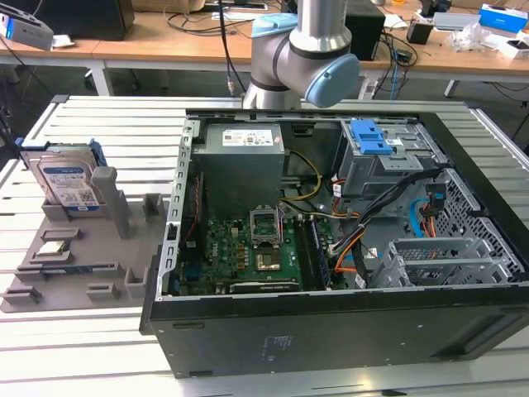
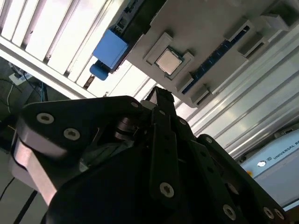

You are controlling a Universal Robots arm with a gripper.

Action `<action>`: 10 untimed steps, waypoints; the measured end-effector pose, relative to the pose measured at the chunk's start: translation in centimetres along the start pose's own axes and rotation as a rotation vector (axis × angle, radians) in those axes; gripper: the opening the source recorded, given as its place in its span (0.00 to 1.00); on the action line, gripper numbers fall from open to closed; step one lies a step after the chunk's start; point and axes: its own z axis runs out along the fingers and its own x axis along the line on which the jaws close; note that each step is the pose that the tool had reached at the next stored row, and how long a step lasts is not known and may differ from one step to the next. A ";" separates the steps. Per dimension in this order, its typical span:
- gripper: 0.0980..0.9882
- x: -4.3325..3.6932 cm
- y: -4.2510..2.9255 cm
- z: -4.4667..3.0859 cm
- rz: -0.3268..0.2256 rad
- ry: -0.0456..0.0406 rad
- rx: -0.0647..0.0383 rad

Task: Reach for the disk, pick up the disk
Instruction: 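Pick up the disk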

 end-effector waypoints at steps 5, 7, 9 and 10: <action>0.01 0.00 0.00 0.00 0.043 -0.0016 0.000; 0.01 0.00 0.00 0.00 0.063 -0.0024 0.000; 0.01 0.00 0.00 0.00 0.073 -0.0027 0.000; 0.01 0.00 0.00 0.00 0.084 -0.0032 0.000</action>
